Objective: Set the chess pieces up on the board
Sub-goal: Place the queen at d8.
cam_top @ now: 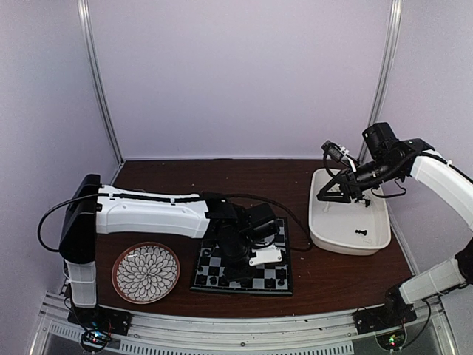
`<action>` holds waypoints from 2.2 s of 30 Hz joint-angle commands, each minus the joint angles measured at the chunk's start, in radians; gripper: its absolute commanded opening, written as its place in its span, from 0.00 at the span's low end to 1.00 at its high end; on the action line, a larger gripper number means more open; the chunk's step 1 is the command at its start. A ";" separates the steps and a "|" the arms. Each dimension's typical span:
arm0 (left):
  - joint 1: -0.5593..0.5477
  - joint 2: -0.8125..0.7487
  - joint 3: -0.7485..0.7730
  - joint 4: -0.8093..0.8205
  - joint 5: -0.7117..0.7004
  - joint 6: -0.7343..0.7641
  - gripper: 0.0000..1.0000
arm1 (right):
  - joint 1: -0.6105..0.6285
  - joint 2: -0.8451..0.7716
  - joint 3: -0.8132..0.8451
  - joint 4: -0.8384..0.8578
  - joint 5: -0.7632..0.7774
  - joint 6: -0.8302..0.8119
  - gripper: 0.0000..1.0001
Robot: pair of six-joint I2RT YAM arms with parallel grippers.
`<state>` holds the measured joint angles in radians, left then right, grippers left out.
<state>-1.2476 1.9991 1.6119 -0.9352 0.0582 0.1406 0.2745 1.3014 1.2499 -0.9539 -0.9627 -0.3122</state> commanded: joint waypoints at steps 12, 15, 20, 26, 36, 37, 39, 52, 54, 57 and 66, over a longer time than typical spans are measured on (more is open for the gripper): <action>-0.003 -0.050 -0.101 0.221 -0.042 -0.052 0.00 | -0.004 -0.017 -0.003 -0.001 0.005 -0.015 0.52; -0.003 -0.076 -0.137 0.263 -0.043 -0.076 0.00 | -0.004 -0.019 -0.004 -0.002 0.007 -0.015 0.52; -0.002 -0.091 -0.169 0.285 -0.073 -0.109 0.00 | -0.004 -0.015 -0.006 0.002 0.005 -0.013 0.52; -0.002 -0.094 -0.172 0.271 -0.075 -0.109 0.00 | -0.004 -0.010 -0.004 0.006 0.001 -0.009 0.52; -0.002 -0.092 -0.163 0.252 -0.062 -0.102 0.00 | -0.004 -0.007 -0.006 0.012 -0.002 -0.005 0.52; -0.002 -0.092 -0.162 0.250 -0.061 -0.102 0.00 | -0.004 -0.007 -0.006 0.012 -0.003 -0.005 0.52; -0.002 -0.095 -0.165 0.249 -0.059 -0.102 0.00 | -0.004 -0.007 -0.006 0.012 -0.004 -0.005 0.52; -0.003 -0.099 -0.174 0.248 -0.022 -0.114 0.00 | -0.004 -0.008 -0.014 0.018 -0.006 -0.002 0.53; -0.002 -0.100 -0.173 0.247 -0.018 -0.113 0.00 | -0.004 -0.009 -0.015 0.017 -0.007 -0.002 0.53; -0.002 -0.101 -0.176 0.249 -0.015 -0.114 0.00 | -0.004 -0.010 -0.015 0.018 -0.006 -0.002 0.53; -0.003 -0.104 -0.198 0.265 -0.060 -0.129 0.00 | -0.004 -0.006 -0.015 0.023 -0.009 0.000 0.53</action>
<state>-1.2476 1.9274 1.4281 -0.6956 0.0223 0.0265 0.2745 1.3006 1.2385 -0.9463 -0.9634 -0.3111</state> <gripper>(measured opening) 0.102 0.531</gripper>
